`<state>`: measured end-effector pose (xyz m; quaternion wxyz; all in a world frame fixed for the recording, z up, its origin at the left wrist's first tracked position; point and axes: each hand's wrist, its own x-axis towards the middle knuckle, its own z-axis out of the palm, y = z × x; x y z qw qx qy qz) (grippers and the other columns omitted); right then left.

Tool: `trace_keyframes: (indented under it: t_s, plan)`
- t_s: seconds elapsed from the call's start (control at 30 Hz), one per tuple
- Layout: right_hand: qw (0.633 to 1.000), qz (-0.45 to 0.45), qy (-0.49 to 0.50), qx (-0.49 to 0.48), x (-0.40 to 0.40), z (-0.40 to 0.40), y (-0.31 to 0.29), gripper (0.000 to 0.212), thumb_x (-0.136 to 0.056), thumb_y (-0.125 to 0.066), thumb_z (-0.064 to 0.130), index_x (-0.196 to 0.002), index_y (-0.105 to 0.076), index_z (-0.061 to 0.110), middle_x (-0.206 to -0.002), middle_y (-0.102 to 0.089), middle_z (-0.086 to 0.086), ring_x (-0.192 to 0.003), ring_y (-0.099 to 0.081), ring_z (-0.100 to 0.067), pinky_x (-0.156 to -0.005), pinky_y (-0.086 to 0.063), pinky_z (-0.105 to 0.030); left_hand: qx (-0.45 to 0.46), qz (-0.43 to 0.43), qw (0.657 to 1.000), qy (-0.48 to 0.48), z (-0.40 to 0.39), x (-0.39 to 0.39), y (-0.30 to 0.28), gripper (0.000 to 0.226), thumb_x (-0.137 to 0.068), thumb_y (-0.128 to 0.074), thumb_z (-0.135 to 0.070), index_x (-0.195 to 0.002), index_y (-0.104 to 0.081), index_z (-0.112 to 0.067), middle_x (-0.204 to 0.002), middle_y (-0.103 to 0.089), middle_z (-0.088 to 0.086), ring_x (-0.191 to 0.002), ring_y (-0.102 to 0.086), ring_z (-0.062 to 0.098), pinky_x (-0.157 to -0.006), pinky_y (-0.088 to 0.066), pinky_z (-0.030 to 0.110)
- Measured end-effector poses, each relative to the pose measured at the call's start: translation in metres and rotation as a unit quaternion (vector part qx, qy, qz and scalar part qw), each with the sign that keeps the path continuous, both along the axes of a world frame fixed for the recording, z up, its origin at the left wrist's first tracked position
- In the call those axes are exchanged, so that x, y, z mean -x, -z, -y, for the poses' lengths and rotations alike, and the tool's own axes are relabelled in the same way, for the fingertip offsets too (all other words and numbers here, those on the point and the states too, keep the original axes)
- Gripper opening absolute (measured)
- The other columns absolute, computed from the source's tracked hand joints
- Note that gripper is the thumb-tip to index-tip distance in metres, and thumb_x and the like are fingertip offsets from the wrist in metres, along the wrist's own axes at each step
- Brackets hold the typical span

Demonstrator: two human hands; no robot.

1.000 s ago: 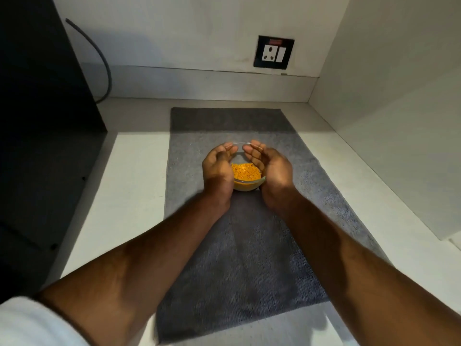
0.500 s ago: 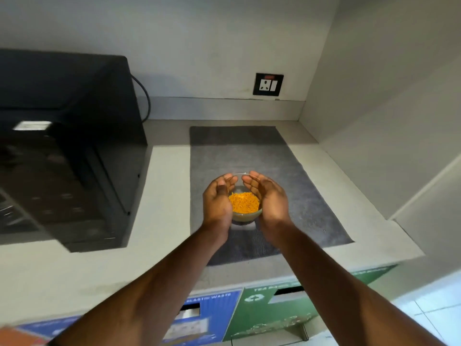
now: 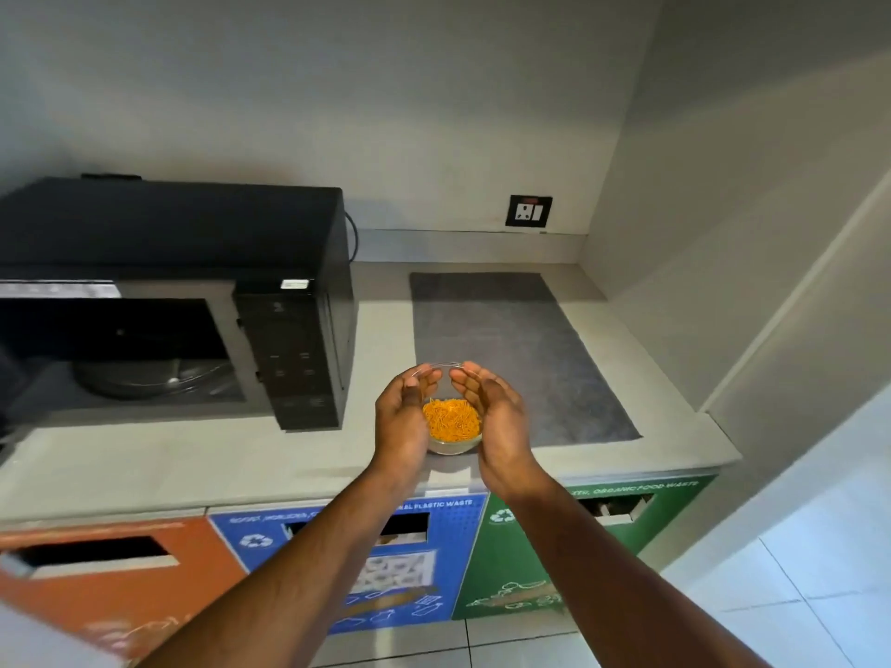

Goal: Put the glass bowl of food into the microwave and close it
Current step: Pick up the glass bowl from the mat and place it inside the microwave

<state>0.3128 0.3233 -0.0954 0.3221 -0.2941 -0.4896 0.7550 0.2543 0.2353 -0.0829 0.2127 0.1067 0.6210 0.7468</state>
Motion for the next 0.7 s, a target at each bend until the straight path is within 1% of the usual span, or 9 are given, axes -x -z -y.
trace_keyframes:
  t_s: [0.07,0.13,0.23,0.33,0.4,0.43,0.53,0.63,0.7]
  plan:
    - [1.0,0.003,-0.003,0.003,-0.001,0.016,-0.003,0.028,-0.104,-0.044,0.012,-0.114,-0.07,0.011,-0.115,-0.077,-0.012,-0.115,-0.071,-0.024,-0.113,-0.047,-0.042,0.005,0.0,1.0,-0.005,0.019,-0.005,-0.005,0.028,-0.105,-0.039,-0.025,-0.107,-0.067,-0.025,-0.114,-0.073,0.001,-0.116,-0.065,0.017,-0.109,-0.047,0.045]
    - [1.0,0.003,-0.012,0.003,0.0,0.039,-0.006,0.027,-0.103,-0.046,0.012,-0.11,-0.072,0.012,-0.11,-0.079,-0.01,-0.113,-0.072,-0.024,-0.112,-0.048,-0.042,0.003,0.003,1.0,-0.014,0.043,-0.007,-0.011,0.029,-0.105,-0.038,-0.022,-0.104,-0.067,-0.025,-0.118,-0.072,0.006,-0.117,-0.065,0.019,-0.111,-0.044,0.045]
    - [1.0,0.013,-0.025,0.002,0.004,0.074,-0.007,0.028,-0.102,-0.048,0.012,-0.118,-0.07,0.006,-0.109,-0.079,-0.011,-0.113,-0.072,-0.024,-0.112,-0.048,-0.041,0.012,0.005,1.0,-0.022,0.081,-0.007,-0.015,0.029,-0.106,-0.037,-0.022,-0.102,-0.066,-0.028,-0.119,-0.071,0.007,-0.118,-0.064,0.02,-0.112,-0.043,0.045]
    - [0.999,0.023,-0.036,-0.003,0.01,0.11,-0.008,0.028,-0.104,-0.048,0.016,-0.12,-0.07,0.008,-0.108,-0.08,-0.008,-0.111,-0.073,-0.021,-0.108,-0.051,-0.037,0.025,0.006,0.999,-0.023,0.118,0.0,-0.016,0.03,-0.106,-0.036,-0.027,-0.112,-0.065,-0.024,-0.121,-0.072,0.005,-0.119,-0.064,0.02,-0.111,-0.044,0.048]
    - [0.999,0.025,-0.036,-0.009,0.017,0.133,-0.008,0.028,-0.105,-0.047,0.02,-0.118,-0.071,0.012,-0.107,-0.08,-0.005,-0.108,-0.074,-0.019,-0.101,-0.055,-0.032,0.036,0.001,0.999,-0.022,0.142,0.007,-0.016,0.033,-0.106,-0.035,-0.029,-0.119,-0.064,-0.022,-0.122,-0.071,0.004,-0.119,-0.064,0.02,-0.11,-0.045,0.049]
    - [0.999,0.028,-0.037,-0.012,0.019,0.144,-0.01,0.028,-0.105,-0.047,0.021,-0.116,-0.072,0.014,-0.106,-0.08,-0.004,-0.107,-0.074,-0.018,-0.095,-0.057,-0.028,0.038,0.001,0.999,-0.022,0.151,0.009,-0.016,0.033,-0.106,-0.035,-0.03,-0.121,-0.064,-0.022,-0.122,-0.071,0.002,-0.119,-0.064,0.019,-0.11,-0.045,0.049]
    - [0.999,0.023,-0.035,0.007,0.035,0.188,-0.013,0.029,-0.106,-0.047,0.02,-0.117,-0.073,0.012,-0.105,-0.081,-0.005,-0.104,-0.075,-0.018,-0.076,-0.058,-0.018,0.041,0.001,0.999,-0.031,0.193,0.027,-0.015,0.03,-0.105,-0.038,-0.03,-0.116,-0.065,-0.026,-0.117,-0.073,-0.003,-0.116,-0.065,0.014,-0.111,-0.044,0.044]
    - [0.998,0.025,-0.047,0.016,0.051,0.227,-0.019,0.03,-0.106,-0.047,0.02,-0.12,-0.072,0.011,-0.105,-0.08,-0.006,-0.102,-0.076,-0.017,-0.071,-0.058,-0.017,0.037,0.009,0.998,-0.048,0.23,0.044,-0.016,0.03,-0.105,-0.038,-0.028,-0.115,-0.066,-0.025,-0.117,-0.073,-0.001,-0.116,-0.065,0.014,-0.111,-0.044,0.043]
    - [0.998,0.019,-0.049,0.036,0.063,0.247,-0.02,0.03,-0.106,-0.047,0.02,-0.122,-0.07,0.01,-0.107,-0.08,-0.008,-0.101,-0.076,-0.018,-0.073,-0.06,-0.022,0.032,0.014,0.998,-0.049,0.251,0.054,-0.017,0.029,-0.105,-0.039,-0.028,-0.114,-0.066,-0.026,-0.118,-0.072,0.001,-0.116,-0.065,0.018,-0.108,-0.047,0.047]
